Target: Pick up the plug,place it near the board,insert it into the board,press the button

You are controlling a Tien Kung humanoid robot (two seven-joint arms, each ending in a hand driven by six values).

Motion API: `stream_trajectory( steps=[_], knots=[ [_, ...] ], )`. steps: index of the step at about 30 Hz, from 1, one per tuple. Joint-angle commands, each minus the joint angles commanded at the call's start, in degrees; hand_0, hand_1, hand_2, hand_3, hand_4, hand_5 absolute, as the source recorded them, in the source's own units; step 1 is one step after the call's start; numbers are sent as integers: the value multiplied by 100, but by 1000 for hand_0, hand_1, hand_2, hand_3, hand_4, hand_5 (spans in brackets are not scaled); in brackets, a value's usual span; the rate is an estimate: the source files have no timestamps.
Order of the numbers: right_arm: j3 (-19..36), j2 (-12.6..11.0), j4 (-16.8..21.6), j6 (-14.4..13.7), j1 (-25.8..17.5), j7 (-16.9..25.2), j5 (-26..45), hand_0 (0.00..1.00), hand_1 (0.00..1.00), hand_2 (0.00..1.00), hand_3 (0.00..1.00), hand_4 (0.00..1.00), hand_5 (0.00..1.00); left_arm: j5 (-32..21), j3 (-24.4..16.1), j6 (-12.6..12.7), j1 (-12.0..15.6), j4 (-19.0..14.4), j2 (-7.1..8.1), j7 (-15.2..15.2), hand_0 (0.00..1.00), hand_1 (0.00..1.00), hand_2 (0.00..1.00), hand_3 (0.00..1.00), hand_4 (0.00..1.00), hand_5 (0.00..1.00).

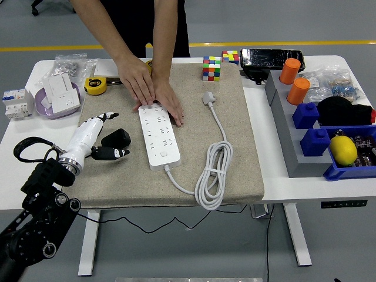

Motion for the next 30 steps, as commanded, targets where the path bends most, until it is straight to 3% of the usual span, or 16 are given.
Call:
stream_trajectory(
  steps=[7, 8, 11, 24, 25, 30],
  knots=[
    [8, -3, 0, 6, -10, -14, -37, 849, 757, 743, 775, 998, 955, 78, -116, 181, -44, 303, -94, -104, 833, 755, 606, 697, 998, 102],
    [4, -5, 0, 6, -2, -14, -37, 849, 757, 742, 775, 998, 954, 72, -134, 192, -47, 347, -105, -116, 800, 715, 545, 645, 998, 103],
    [-11, -2, 0, 4, 17, -4, -19, 849, 757, 742, 775, 998, 954, 65, -171, 209, -39, 459, -120, -151, 800, 715, 545, 645, 998, 103],
    [-8, -7, 0, 10, -1, -11, -54, 848, 757, 743, 775, 998, 954, 131, -267, 315, -136, 769, -228, -261, 765, 710, 572, 639, 998, 121],
    [-6, -7, 0, 11, -1, -13, -58, 848, 757, 742, 774, 998, 953, 124, -259, 328, -145, 788, -234, -268, 749, 687, 531, 579, 998, 147],
    [-5, -6, 0, 13, 0, -15, -59, 848, 757, 742, 774, 998, 953, 79, -236, 405, -195, 855, -272, -301, 749, 687, 531, 579, 998, 147]
  ],
)
